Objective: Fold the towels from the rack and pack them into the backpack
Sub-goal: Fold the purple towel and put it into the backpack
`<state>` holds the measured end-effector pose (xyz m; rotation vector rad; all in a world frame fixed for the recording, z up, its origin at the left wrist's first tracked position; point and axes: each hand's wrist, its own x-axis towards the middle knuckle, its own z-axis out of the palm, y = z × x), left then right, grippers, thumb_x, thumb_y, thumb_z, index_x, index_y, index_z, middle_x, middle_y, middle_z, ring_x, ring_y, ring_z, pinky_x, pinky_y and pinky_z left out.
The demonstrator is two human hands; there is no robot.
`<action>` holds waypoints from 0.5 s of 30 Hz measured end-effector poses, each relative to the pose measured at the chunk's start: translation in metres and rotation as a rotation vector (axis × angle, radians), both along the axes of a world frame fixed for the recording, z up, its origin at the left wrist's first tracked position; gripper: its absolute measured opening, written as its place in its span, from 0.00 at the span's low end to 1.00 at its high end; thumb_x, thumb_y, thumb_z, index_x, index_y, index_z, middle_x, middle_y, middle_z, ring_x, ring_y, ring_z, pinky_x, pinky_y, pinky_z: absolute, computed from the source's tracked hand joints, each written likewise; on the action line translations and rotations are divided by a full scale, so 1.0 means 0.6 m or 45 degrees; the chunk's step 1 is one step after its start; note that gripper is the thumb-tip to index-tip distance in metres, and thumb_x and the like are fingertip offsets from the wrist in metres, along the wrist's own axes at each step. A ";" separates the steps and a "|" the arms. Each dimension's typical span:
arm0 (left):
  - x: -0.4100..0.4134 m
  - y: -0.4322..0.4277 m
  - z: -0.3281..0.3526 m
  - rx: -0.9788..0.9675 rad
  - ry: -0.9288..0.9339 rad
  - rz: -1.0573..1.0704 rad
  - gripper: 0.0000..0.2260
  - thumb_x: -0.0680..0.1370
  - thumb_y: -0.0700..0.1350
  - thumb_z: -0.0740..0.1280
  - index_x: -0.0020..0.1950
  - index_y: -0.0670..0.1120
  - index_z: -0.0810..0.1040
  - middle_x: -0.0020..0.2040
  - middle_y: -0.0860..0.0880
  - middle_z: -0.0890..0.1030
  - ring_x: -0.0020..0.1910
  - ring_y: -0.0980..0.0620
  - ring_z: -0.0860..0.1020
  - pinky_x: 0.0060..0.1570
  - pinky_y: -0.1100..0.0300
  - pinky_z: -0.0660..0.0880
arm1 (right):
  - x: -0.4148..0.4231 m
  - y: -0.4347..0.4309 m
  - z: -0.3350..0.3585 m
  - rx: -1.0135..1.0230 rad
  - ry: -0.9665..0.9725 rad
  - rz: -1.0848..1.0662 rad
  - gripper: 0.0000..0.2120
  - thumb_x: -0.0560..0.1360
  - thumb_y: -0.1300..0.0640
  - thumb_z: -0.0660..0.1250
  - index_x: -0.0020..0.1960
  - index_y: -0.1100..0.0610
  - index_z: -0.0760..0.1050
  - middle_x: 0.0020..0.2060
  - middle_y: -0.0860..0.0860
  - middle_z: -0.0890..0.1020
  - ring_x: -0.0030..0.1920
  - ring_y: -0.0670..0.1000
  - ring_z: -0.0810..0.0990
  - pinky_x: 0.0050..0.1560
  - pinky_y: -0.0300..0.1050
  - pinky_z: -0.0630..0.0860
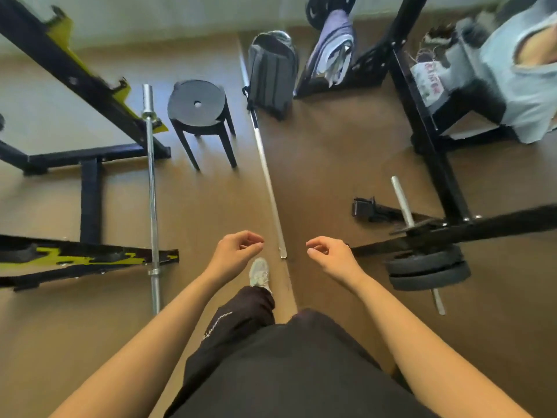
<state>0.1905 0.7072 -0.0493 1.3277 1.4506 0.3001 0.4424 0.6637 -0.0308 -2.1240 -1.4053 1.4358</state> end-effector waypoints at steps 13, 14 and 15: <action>0.084 0.510 -0.006 -0.100 0.148 -0.153 0.08 0.82 0.47 0.68 0.57 0.46 0.84 0.51 0.49 0.84 0.51 0.52 0.82 0.47 0.64 0.78 | 0.124 0.469 -0.055 -0.126 0.045 -0.119 0.07 0.77 0.55 0.70 0.54 0.51 0.83 0.44 0.48 0.85 0.47 0.52 0.85 0.57 0.54 0.81; 0.096 0.545 -0.010 -0.110 0.165 -0.175 0.08 0.82 0.47 0.68 0.57 0.46 0.83 0.51 0.49 0.83 0.51 0.52 0.82 0.47 0.65 0.78 | 0.141 0.507 -0.064 -0.120 0.051 -0.125 0.07 0.76 0.55 0.71 0.53 0.51 0.84 0.43 0.48 0.85 0.47 0.52 0.85 0.57 0.54 0.81; 0.108 0.579 -0.015 -0.127 0.191 -0.198 0.08 0.82 0.47 0.68 0.58 0.46 0.83 0.52 0.49 0.83 0.52 0.53 0.81 0.48 0.65 0.78 | 0.160 0.547 -0.073 -0.118 0.053 -0.128 0.06 0.76 0.55 0.71 0.53 0.51 0.84 0.43 0.48 0.85 0.47 0.52 0.84 0.57 0.54 0.81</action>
